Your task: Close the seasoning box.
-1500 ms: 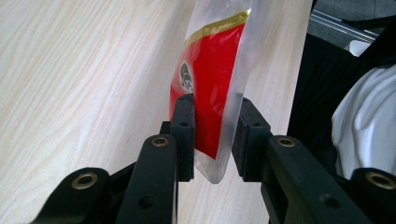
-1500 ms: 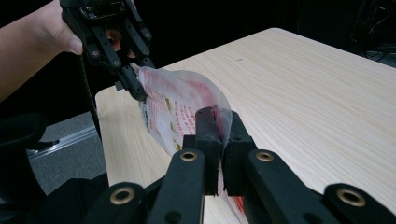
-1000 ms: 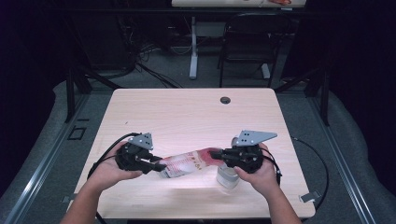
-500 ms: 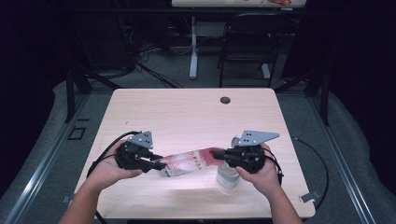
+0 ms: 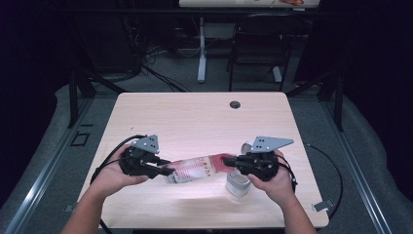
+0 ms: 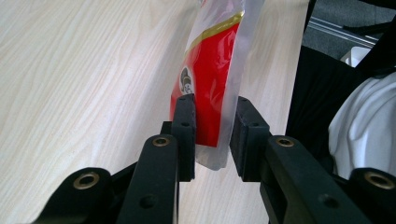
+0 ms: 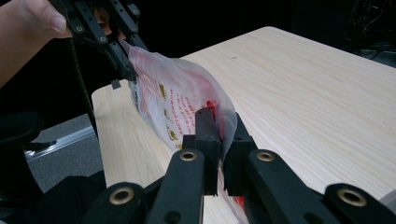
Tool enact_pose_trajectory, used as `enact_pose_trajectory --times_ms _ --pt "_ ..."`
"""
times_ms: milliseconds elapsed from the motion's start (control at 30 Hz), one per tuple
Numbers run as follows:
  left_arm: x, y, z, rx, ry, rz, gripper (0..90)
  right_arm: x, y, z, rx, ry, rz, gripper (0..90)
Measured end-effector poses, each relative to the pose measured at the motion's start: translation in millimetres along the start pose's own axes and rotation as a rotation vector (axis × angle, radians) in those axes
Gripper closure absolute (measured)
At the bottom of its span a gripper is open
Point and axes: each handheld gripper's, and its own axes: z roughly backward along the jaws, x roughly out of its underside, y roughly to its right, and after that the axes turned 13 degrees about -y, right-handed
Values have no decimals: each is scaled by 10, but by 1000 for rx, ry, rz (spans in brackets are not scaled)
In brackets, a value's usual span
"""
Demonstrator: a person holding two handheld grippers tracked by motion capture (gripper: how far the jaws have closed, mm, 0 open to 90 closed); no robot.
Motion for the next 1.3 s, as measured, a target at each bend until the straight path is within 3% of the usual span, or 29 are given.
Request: enact_pose_trajectory --times_ms 1300 --pt "-64 -8 87 -7 45 -9 747 34 28 37 32 -6 -11 872"
